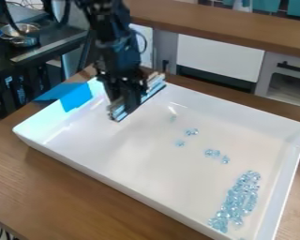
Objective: Sweep into pile
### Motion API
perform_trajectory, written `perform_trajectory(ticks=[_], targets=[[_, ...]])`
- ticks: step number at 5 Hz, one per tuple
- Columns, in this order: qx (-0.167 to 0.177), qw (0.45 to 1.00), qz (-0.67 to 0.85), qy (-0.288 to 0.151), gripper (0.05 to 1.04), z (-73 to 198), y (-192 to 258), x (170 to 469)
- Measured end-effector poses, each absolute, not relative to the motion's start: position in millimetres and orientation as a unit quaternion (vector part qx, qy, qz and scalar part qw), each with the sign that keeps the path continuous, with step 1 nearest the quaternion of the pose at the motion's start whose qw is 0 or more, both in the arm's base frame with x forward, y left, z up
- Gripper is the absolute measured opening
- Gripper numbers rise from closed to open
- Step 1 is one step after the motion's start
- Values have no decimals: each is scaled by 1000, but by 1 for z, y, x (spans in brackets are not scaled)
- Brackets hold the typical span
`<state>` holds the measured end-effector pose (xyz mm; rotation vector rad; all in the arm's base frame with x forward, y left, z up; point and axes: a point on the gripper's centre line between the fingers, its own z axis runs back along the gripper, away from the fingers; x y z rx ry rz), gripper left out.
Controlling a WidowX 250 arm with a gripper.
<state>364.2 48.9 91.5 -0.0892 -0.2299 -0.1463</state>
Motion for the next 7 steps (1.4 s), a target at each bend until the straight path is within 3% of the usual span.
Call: perform_trajectory(ticks=[3,7], targets=[[-15,992,-87,-88,375,44,65,375],[-24,990,-125,-58,375,40,-4,374]])
